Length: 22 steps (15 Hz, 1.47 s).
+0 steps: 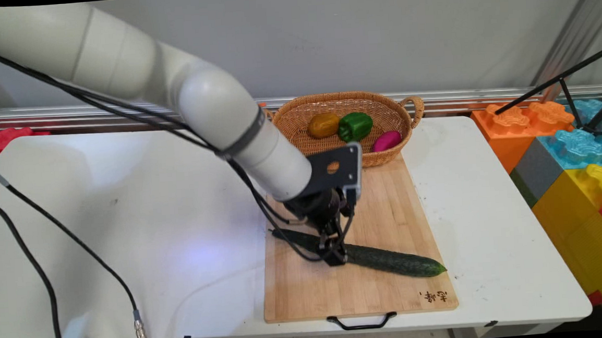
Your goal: Pick up the cucumber from the cutting board, then place the picked object in the vegetable basket
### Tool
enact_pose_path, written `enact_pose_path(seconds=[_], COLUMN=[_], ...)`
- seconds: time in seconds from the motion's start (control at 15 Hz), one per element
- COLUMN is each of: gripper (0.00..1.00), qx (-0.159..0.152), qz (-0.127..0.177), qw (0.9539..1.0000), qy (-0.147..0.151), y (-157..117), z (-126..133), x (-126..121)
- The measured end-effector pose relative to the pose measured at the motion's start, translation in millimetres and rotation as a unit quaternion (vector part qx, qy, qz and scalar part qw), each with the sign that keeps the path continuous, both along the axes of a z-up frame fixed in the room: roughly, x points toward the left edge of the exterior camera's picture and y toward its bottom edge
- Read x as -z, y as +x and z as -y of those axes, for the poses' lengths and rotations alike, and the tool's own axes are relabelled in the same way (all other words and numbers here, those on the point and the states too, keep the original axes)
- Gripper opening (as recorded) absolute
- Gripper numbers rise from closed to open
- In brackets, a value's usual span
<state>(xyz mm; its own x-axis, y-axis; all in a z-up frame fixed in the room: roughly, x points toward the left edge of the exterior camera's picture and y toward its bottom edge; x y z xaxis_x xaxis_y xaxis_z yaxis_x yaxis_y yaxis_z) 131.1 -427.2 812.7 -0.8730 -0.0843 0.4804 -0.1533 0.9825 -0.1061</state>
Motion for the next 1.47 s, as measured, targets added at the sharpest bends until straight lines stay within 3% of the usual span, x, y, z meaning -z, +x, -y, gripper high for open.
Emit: enact_pose_path(seconds=[0.4, 0.73, 0.8, 1.2, 1.47], gripper=[1.0, 1.0, 0.0, 0.0, 0.0], qx=[0.007, 0.006, 0.007, 0.009, 0.016], qz=[0.011, 0.014, 0.015, 0.016, 0.003], qw=[0.9999, 0.9998, 0.9998, 0.9997, 0.9998], qy=[-0.006, -0.014, -0.015, -0.013, -0.011], y=[-10.7, -16.7, -17.7, -23.7, -25.4], z=[-10.7, -11.6, -11.7, -13.4, -14.7], x=[32.4, 44.3, 45.6, 48.7, 28.1])
